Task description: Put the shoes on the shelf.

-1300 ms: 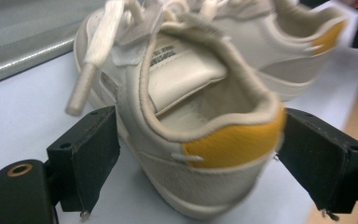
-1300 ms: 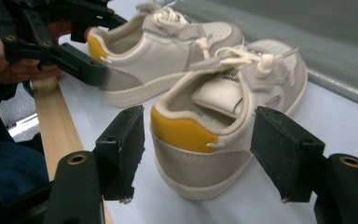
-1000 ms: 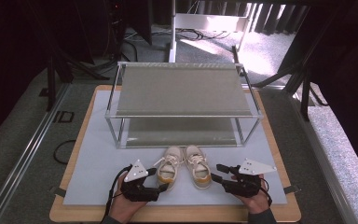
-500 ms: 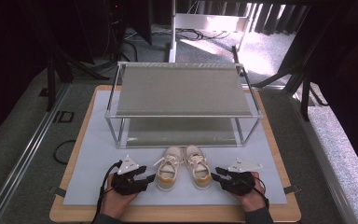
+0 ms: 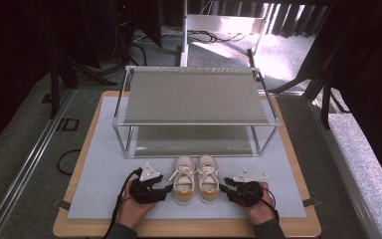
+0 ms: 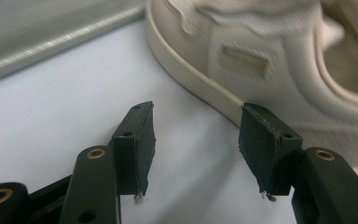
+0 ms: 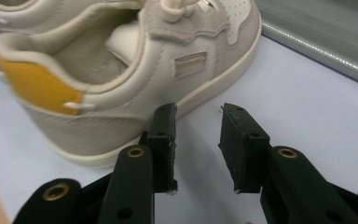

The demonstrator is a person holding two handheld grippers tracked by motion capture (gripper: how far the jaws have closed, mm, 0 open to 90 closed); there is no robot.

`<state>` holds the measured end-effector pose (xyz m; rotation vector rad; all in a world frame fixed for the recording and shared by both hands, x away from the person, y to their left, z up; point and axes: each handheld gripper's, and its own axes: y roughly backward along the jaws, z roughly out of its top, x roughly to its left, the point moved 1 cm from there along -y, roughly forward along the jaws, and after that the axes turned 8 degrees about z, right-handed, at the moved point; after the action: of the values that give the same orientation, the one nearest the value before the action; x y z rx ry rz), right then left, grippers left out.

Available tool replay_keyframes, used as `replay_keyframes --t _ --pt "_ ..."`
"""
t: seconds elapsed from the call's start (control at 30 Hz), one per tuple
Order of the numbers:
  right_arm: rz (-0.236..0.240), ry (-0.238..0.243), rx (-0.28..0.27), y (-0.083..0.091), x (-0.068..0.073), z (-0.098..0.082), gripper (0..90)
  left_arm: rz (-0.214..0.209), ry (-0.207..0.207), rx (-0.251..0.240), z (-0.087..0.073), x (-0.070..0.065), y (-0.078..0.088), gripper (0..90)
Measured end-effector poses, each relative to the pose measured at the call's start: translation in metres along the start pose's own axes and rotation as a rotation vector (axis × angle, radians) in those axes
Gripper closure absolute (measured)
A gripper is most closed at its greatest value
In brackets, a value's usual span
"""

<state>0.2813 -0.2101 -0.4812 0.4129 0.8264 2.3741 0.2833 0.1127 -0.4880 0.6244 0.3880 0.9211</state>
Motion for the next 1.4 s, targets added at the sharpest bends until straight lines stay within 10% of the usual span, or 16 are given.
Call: replay_keyframes --t 0.57,0.87,1.07,1.4 --pt "0.018 -0.020 0.014 -0.007 -0.004 0.006 64.1 -0.035 0.049 -0.007 0.008 0.003 -0.009 48.5" --pt "-0.003 -0.059 -0.119 0.026 0.011 0.025 57.3 -0.057 0.077 -0.174 0.017 0.001 0.038 45.6" --pt "-0.008 -0.036 -0.103 0.018 0.023 0.037 53.7 -0.077 0.063 -0.258 0.034 -0.019 0.059 38.8" --pt "-0.028 -0.052 -0.070 0.009 0.022 0.036 51.9 -0.010 -0.011 -0.150 0.037 -0.037 0.029 39.1"
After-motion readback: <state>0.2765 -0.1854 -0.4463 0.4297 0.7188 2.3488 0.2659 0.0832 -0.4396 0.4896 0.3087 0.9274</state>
